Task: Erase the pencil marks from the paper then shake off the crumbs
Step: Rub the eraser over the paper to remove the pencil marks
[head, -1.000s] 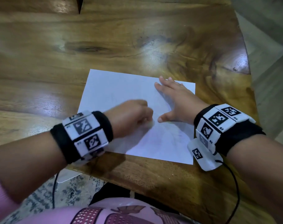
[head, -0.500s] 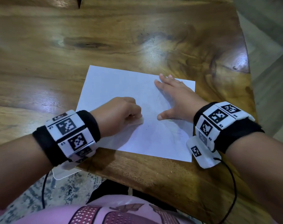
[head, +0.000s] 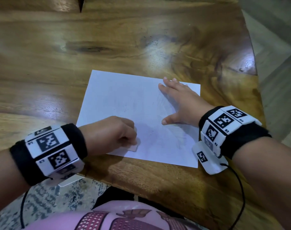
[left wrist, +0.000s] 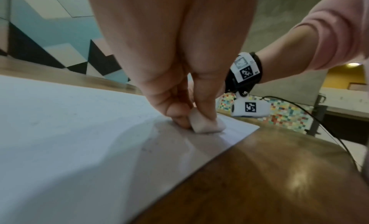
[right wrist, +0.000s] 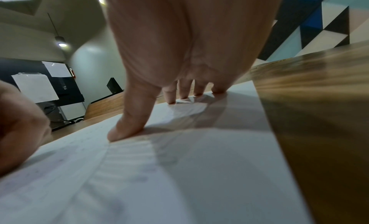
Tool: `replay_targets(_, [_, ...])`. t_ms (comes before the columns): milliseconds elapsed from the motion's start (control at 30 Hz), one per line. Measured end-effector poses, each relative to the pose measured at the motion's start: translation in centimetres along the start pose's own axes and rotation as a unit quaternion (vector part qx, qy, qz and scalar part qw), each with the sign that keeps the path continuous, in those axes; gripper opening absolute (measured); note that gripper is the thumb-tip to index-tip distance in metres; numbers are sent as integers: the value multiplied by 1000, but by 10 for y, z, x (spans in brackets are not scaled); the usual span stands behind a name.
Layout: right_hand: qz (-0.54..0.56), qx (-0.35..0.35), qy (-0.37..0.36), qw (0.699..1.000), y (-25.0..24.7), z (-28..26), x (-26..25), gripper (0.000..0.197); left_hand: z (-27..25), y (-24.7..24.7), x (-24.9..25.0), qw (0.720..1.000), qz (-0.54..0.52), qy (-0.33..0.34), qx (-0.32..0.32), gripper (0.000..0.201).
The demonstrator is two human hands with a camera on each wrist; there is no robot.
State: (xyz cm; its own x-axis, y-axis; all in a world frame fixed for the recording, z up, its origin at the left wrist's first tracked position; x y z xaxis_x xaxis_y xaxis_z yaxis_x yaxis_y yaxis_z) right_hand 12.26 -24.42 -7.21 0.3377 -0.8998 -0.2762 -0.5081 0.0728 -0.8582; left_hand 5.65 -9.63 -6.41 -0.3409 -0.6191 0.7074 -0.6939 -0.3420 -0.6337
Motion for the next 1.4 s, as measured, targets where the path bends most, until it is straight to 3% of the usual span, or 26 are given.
replay_targets(167, [0, 2, -2, 1000, -1, 0, 0, 106, 7, -10, 6, 993, 42, 2, 114, 17])
replay_targets(333, [-5, 0, -3, 1000, 0, 0, 0, 107, 3, 4, 8, 1000, 29, 6, -5, 15])
replay_targets(467, [-6, -2, -4, 1000, 1, 1, 0, 108, 19, -5, 13, 997, 15, 6, 71, 19])
replay_targets(533, [-3, 0, -4, 1000, 0, 1, 0, 108, 19, -2, 14, 997, 10, 13, 73, 23])
replay_targets(633, [1, 0, -3, 1000, 1, 1, 1, 108, 13, 14, 18, 999, 29, 6, -34, 13])
replay_targets(700, [-3, -4, -6, 1000, 1, 1, 1, 106, 19, 12, 22, 997, 31, 6, -66, 7])
replay_targets(767, [-7, -11, -11, 1000, -1, 2, 1, 103, 36, -7, 25, 999, 13, -4, -32, 8])
replay_targets(833, [5, -14, -13, 1000, -3, 2, 4, 99, 59, -37, 18, 998, 11, -43, 45, 12])
replay_targets(967, [62, 30, 37, 997, -11, 0, 17, 99, 96, -77, -2, 981, -3, -134, 138, 23])
replay_targets(1100, [66, 55, 61, 994, -14, -4, 20, 98, 111, -85, -5, 973, -14, -152, 174, 21])
replay_targets(1300, [-30, 69, 69, 995, -18, -10, 22, 86, 117, -84, 11, 968, 59, -101, 223, 13])
replay_targets(1400, [-23, 64, 65, 996, -17, -10, 23, 89, 107, -70, 13, 984, 45, -75, 157, 7])
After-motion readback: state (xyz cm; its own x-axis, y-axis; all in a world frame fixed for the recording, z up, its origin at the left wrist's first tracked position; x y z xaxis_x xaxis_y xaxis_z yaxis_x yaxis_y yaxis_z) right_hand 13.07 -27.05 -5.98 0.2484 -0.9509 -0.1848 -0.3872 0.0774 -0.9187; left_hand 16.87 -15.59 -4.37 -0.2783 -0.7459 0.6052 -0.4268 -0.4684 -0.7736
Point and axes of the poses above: each hand's wrist, its own z-axis towards the middle knuckle, its own y-axis out of the palm, x = y × z, the point moved 7 cm from there along z, towards the middle knuckle, and after that the axes turned 8 degrees about -z, right-handed, at the moved point
